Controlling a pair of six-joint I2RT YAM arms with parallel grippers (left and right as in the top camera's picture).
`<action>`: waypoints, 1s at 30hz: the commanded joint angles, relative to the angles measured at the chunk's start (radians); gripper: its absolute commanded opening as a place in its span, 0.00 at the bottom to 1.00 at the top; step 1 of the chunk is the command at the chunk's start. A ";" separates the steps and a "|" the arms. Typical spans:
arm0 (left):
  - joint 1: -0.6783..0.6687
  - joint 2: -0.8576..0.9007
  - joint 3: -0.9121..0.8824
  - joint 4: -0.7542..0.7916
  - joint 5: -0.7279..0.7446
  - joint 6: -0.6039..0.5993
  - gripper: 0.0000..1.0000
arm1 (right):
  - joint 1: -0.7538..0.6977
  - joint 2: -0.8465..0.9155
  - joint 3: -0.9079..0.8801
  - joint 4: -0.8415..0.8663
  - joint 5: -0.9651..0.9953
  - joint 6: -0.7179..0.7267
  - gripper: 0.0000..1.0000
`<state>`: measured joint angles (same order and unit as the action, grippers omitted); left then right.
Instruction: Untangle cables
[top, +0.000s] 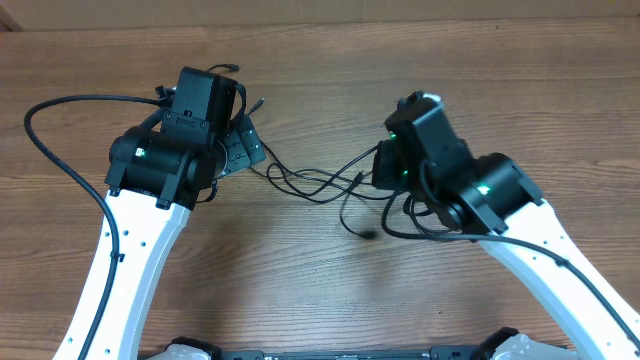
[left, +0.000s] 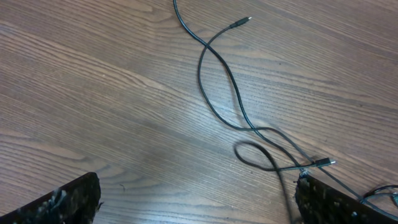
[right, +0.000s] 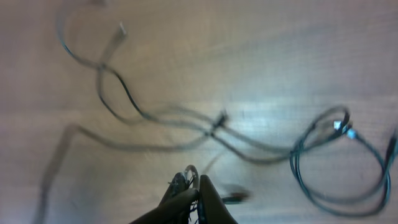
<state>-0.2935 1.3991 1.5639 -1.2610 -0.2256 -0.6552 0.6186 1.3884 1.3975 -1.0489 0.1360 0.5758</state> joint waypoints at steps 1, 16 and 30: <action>0.007 -0.013 0.008 0.001 -0.017 0.005 1.00 | 0.031 0.050 -0.023 -0.069 0.010 -0.010 0.04; 0.007 -0.013 0.008 0.001 -0.017 0.005 1.00 | -0.568 -0.206 0.140 0.284 -0.031 -0.088 0.04; 0.007 -0.013 0.008 0.001 -0.017 0.005 0.99 | -1.388 -0.001 0.216 0.596 0.076 -0.149 0.04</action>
<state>-0.2935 1.3991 1.5639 -1.2610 -0.2256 -0.6552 -0.7395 1.2942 1.6058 -0.4538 0.1287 0.4927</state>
